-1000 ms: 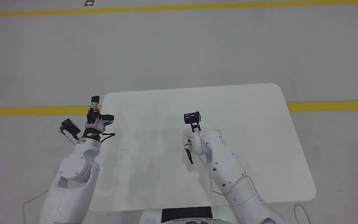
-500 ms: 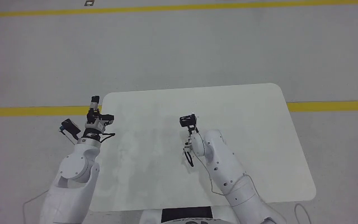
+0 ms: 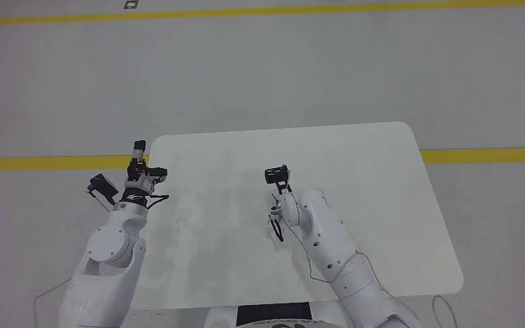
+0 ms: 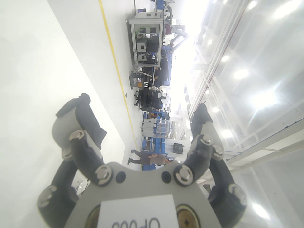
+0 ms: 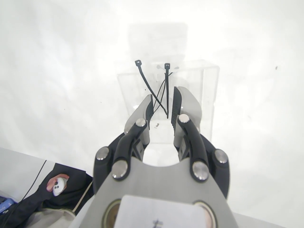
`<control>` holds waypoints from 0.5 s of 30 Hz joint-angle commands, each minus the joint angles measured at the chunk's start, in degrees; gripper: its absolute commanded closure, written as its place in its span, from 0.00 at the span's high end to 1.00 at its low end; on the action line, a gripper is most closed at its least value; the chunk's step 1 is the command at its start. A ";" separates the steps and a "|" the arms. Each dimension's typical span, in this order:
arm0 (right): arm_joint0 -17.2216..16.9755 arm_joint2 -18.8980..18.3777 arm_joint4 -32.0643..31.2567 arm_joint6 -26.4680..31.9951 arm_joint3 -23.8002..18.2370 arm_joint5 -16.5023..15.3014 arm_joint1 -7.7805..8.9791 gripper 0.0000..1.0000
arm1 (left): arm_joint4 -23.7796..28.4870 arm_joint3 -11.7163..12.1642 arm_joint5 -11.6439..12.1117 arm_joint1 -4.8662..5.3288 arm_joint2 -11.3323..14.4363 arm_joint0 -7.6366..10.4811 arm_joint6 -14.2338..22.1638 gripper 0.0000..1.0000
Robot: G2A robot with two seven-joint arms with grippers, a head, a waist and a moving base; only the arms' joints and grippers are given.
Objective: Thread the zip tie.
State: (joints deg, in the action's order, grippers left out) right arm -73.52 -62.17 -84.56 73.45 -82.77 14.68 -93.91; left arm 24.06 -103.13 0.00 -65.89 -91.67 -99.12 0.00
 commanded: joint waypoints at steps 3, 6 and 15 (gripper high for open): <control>-0.69 -0.17 -0.60 0.16 -1.35 0.28 0.19 0.18 | 0.00 0.00 0.00 0.00 0.00 0.00 0.00 1.00; -1.30 -0.43 -0.66 0.11 -2.55 0.26 0.34 0.17 | 0.00 0.00 0.00 0.00 0.00 0.00 0.00 1.00; -2.26 -0.91 0.01 -1.15 -3.58 0.44 0.61 0.15 | 0.00 0.00 0.00 0.00 0.00 0.00 0.00 1.00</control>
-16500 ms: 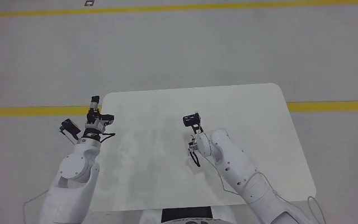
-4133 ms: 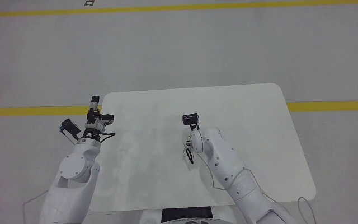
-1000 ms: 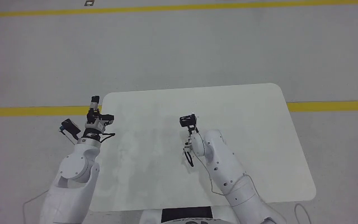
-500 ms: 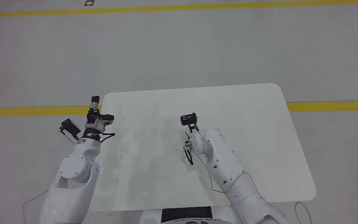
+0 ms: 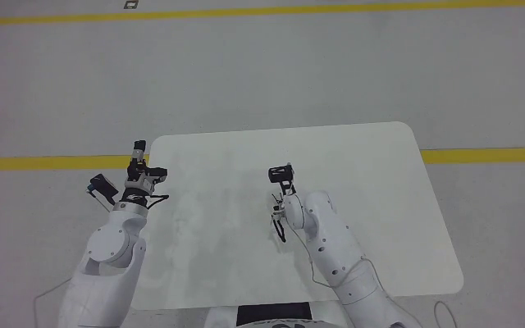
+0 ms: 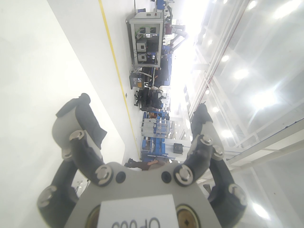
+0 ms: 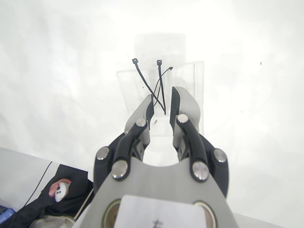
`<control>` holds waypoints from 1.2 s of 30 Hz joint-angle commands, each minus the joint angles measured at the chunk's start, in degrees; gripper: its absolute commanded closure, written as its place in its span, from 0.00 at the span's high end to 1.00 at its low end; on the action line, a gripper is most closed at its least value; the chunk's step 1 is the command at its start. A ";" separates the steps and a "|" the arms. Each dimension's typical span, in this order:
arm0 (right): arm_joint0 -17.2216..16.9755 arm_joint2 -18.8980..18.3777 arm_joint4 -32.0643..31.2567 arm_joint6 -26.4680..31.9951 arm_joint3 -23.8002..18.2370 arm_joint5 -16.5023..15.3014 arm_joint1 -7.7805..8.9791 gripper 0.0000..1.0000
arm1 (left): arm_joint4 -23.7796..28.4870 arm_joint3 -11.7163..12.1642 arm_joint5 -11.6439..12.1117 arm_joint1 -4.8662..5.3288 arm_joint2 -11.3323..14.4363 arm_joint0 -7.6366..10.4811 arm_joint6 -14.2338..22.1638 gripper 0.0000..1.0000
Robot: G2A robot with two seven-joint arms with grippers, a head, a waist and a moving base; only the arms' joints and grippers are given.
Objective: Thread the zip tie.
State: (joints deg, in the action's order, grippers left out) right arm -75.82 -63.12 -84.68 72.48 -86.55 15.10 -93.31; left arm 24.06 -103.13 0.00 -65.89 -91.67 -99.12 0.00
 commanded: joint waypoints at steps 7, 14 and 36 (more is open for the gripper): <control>0.40 0.29 -0.23 -1.13 1.15 1.20 0.03 0.16 | 0.00 0.00 0.00 0.00 0.00 0.00 0.00 1.00; 0.58 0.41 -0.03 -1.97 1.71 1.91 0.05 0.16 | 0.00 0.00 0.00 0.00 0.00 0.00 0.00 1.00; -2.00 -0.94 1.16 -1.47 -4.71 0.20 0.83 0.00 | 0.00 0.00 0.00 0.00 0.00 0.00 0.00 1.00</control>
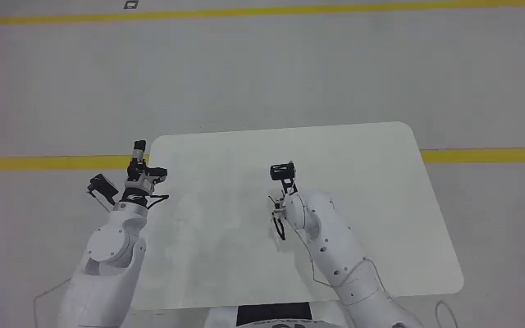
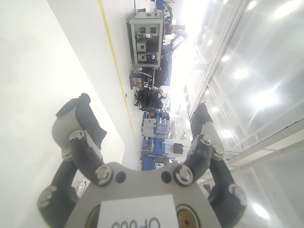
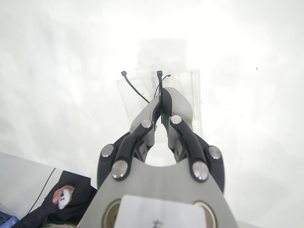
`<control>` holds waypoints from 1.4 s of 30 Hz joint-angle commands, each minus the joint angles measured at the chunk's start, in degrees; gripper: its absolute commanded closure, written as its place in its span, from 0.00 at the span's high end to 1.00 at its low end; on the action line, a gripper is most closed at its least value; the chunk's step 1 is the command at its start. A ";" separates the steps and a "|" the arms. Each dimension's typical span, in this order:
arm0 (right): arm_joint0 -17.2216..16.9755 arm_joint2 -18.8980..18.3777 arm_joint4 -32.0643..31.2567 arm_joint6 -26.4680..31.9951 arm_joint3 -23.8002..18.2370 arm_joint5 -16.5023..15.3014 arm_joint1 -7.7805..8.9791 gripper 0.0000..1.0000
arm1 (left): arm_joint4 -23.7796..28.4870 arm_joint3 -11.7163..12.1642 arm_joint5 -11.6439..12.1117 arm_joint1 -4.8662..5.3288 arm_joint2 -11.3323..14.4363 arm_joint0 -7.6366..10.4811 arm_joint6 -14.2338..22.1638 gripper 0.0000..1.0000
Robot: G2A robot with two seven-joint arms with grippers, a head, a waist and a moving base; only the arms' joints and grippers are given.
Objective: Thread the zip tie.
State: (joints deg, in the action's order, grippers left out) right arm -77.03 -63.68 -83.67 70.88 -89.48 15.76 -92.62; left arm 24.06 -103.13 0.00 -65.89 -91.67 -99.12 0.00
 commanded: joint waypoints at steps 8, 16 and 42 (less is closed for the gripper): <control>-6.55 -5.07 9.17 -0.93 -13.07 -7.93 1.34 0.00 | 0.00 0.00 0.00 0.00 0.00 0.00 0.00 1.00; -8.74 -8.55 19.22 -4.18 -15.42 -14.30 2.31 0.00 | 0.00 0.00 0.00 0.00 0.00 0.00 0.00 1.00; -7.35 -7.28 23.44 -8.87 -16.15 -6.97 2.38 0.00 | -7.11 -0.71 2.83 0.22 0.57 0.81 2.29 1.00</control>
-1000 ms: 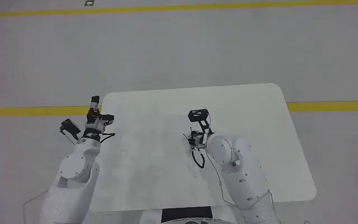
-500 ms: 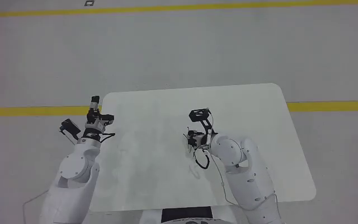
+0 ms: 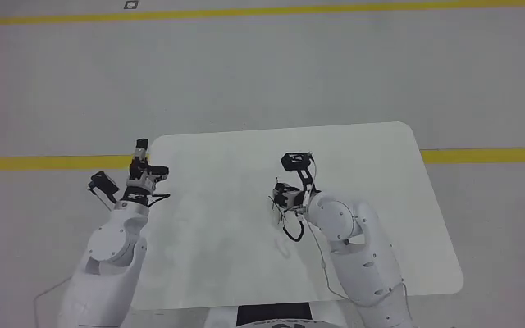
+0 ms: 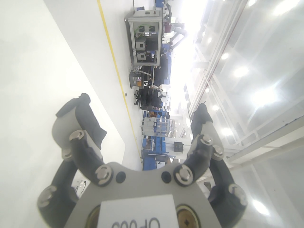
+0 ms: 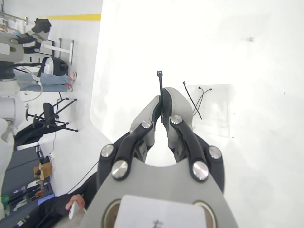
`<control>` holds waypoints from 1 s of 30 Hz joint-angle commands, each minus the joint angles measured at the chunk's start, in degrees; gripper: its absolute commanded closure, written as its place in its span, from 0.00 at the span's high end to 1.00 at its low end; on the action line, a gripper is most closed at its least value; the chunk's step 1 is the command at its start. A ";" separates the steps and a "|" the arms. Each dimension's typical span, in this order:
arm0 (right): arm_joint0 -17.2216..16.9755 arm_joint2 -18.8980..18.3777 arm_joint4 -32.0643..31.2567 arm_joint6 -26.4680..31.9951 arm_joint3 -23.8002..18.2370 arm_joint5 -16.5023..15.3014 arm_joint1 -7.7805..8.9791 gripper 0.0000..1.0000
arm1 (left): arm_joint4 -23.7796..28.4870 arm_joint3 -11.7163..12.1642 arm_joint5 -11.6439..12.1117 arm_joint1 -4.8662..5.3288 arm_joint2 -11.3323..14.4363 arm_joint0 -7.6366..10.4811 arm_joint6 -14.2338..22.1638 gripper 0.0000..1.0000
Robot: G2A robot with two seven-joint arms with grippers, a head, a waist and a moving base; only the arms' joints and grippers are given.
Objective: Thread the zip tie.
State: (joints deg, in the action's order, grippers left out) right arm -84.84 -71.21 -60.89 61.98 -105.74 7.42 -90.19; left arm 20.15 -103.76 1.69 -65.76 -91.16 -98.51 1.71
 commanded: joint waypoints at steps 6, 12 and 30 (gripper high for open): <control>4.78 1.42 5.73 -0.34 2.60 7.80 -0.47 0.00 | -12.32 0.18 9.58 0.37 0.47 0.89 4.12 1.00; 5.99 1.80 7.32 -2.33 3.59 8.40 -0.61 0.00 | -13.17 0.60 11.31 0.40 0.30 0.77 4.45 1.00; 14.00 -2.37 27.21 -4.21 14.60 12.06 -2.60 0.00 | -50.68 -1.08 17.79 4.10 5.20 2.93 4.47 1.00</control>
State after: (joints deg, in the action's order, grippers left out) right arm -71.31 -73.41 -35.12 57.76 -91.90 19.48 -92.61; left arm -29.29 -104.99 19.48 -62.02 -86.60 -95.53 6.59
